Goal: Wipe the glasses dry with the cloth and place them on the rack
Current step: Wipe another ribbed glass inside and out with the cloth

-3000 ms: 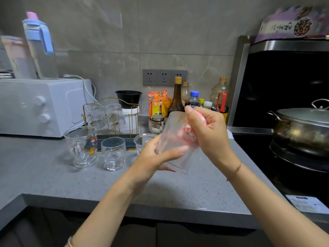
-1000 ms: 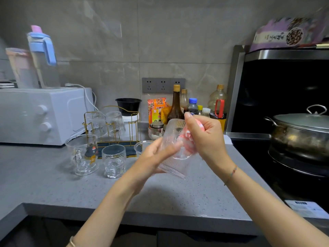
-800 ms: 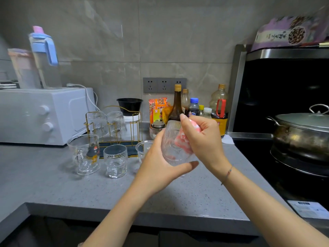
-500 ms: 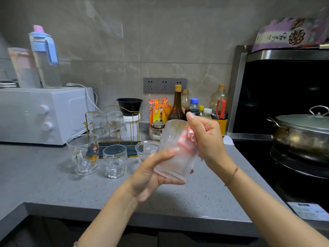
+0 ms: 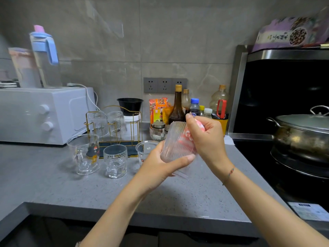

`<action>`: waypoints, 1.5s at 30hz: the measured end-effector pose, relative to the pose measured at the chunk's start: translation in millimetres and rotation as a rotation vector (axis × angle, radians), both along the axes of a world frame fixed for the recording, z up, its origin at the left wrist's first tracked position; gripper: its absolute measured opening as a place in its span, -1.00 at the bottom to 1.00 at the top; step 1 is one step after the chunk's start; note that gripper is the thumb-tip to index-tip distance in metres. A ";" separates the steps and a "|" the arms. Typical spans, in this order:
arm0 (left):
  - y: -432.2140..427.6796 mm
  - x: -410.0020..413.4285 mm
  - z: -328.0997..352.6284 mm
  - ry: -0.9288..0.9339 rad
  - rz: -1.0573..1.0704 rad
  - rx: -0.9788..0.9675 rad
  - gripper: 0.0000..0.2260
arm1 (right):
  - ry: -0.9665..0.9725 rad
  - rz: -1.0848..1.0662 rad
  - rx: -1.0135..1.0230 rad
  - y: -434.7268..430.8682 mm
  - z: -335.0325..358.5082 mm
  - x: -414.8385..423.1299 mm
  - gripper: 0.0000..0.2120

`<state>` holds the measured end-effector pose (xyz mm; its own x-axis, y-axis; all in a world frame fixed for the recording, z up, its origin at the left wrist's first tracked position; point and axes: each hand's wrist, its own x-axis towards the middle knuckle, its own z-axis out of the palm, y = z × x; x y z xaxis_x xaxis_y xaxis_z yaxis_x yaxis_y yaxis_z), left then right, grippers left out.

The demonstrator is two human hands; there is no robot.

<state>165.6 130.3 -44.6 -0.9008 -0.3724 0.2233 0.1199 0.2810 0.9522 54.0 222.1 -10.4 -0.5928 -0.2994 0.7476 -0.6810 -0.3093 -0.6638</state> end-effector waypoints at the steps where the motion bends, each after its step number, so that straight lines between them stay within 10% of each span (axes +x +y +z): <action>1: -0.3 -0.9 -1.2 0.014 0.005 -0.004 -0.38 | -0.006 0.001 0.003 -0.1 -0.3 0.9 -0.59; 9: -0.7 2.3 -2.9 0.044 -0.056 0.113 -0.41 | 0.012 0.034 0.061 0.2 -1.9 1.8 -0.57; 17: -2.3 3.3 -7.3 0.115 -0.430 0.896 -0.17 | -0.060 0.205 0.028 -0.5 3.5 -0.8 -0.57; 22: -7.6 1.0 -1.3 0.065 -0.315 0.630 -0.06 | -0.042 0.101 0.012 2.7 9.0 0.3 -0.60; 27: -3.9 -3.3 3.6 0.016 -0.126 0.177 -0.36 | 0.013 0.039 0.047 1.1 9.1 2.3 -0.61; 32: -5.6 -5.2 -5.0 0.078 -0.165 0.359 -0.23 | 0.086 0.054 0.086 -1.7 10.1 -1.0 -0.56; 37: -4.2 -5.1 -15.7 0.080 -0.434 0.962 -0.19 | -0.221 0.262 0.041 4.3 5.2 0.2 -0.51; 45: -20.9 -7.4 -27.9 0.151 -0.431 1.139 -0.25 | -0.792 0.028 0.066 7.7 -36.1 -52.0 -0.60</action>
